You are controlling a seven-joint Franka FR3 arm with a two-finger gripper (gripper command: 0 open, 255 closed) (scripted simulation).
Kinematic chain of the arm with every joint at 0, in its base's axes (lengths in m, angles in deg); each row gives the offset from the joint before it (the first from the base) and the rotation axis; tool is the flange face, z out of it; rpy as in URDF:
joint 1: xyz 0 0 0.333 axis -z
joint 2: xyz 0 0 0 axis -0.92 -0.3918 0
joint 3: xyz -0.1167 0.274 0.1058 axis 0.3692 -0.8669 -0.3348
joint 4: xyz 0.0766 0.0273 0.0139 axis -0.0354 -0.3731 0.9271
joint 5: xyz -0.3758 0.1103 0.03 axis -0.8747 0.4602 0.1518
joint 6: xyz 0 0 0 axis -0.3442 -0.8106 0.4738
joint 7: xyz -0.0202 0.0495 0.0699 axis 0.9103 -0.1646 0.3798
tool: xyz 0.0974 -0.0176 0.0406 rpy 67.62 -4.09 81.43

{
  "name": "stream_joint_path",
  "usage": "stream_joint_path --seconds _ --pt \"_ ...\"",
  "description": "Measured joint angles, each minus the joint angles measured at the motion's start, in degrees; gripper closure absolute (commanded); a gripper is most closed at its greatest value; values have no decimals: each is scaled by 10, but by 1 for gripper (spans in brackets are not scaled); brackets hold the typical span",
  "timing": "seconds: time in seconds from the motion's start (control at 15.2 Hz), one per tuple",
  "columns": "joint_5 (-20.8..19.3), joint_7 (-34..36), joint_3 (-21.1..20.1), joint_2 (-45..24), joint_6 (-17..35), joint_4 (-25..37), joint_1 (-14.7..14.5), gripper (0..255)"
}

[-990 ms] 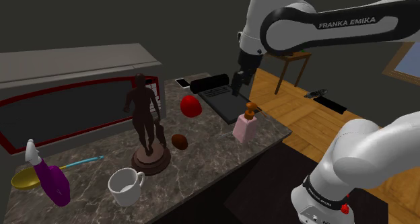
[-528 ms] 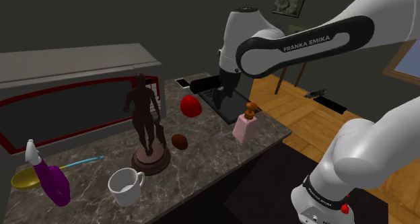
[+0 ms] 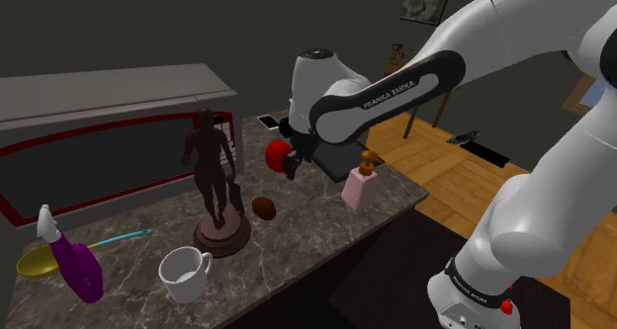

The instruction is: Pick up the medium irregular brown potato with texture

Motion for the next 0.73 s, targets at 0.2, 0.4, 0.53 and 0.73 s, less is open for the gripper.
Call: stream_joint_path --seconds 0.2,0.4,0.53,0.73 --pt "-25 24 -8 -66 36 27 -3 0" --pt "-54 51 -12 -134 65 61 -11 0" --pt "-74 70 -12 -178 77 90 -20 0" --pt "-101 92 -7 -244 91 139 -37 0"
